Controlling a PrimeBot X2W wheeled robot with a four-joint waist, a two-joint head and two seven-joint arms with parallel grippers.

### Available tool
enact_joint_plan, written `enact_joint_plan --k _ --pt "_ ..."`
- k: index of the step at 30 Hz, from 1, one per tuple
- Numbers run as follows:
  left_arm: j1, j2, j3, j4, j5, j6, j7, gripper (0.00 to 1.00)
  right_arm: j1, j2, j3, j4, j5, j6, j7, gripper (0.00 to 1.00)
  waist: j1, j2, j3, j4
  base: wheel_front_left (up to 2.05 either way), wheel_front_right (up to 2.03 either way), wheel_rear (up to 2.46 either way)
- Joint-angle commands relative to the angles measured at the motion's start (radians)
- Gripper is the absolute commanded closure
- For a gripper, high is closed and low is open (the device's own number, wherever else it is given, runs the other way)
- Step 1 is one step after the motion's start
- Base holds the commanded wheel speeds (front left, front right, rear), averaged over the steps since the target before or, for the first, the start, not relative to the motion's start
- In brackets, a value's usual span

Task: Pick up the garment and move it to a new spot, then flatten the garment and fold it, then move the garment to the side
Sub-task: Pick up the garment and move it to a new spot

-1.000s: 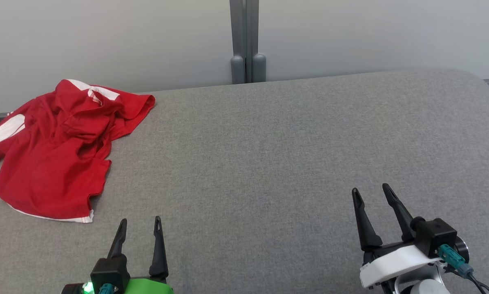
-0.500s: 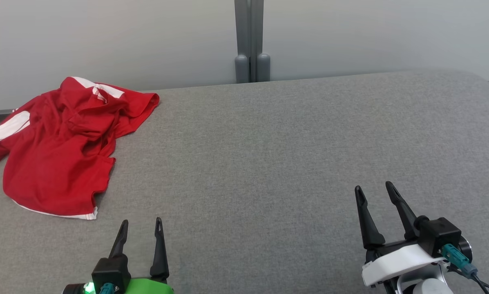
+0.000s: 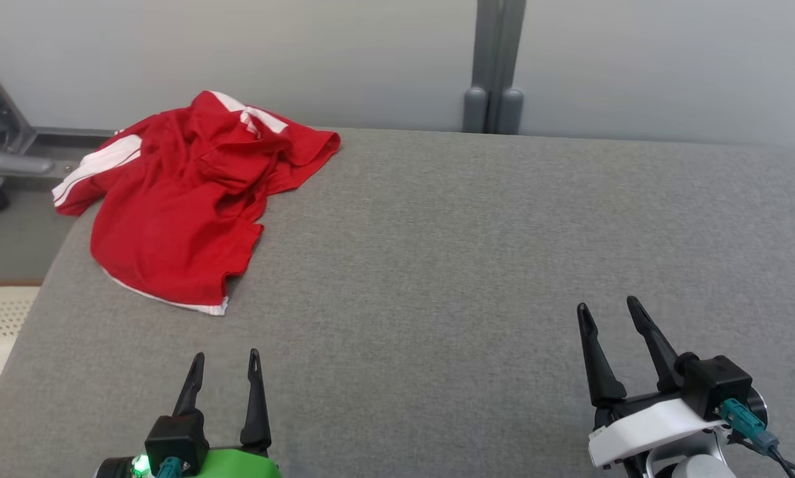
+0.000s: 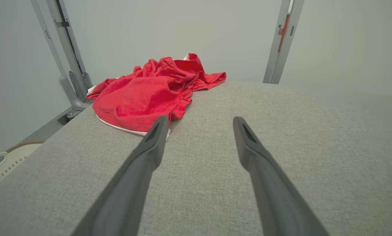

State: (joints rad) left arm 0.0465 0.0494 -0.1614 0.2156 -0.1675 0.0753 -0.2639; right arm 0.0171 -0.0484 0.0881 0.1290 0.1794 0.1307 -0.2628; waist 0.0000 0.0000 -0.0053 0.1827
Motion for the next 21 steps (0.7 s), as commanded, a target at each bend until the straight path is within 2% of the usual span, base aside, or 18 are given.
enact_joint_plan --k 1,11,21 --pt "-0.007 0.007 0.005 -0.002 0.002 -0.001 -0.001 0.0 0.009 -0.003 -0.001 -0.002 0.004 0.0 -0.003 0.0 0.0 0.0 -0.002 0.084 0.0 0.0 0.0" --pt "0.002 0.011 0.018 -0.007 -0.003 0.002 -0.001 0.0 0.006 -0.003 0.011 0.004 0.01 0.0 -0.003 0.0 0.0 0.0 -0.007 0.192 0.0 0.0 0.0" --pt "0.018 0.01 0.026 -0.016 -0.005 0.008 -0.001 0.0 0.007 -0.004 0.02 0.001 0.004 0.0 -0.003 0.0 0.0 0.0 0.001 0.212 0.0 0.0 0.0"
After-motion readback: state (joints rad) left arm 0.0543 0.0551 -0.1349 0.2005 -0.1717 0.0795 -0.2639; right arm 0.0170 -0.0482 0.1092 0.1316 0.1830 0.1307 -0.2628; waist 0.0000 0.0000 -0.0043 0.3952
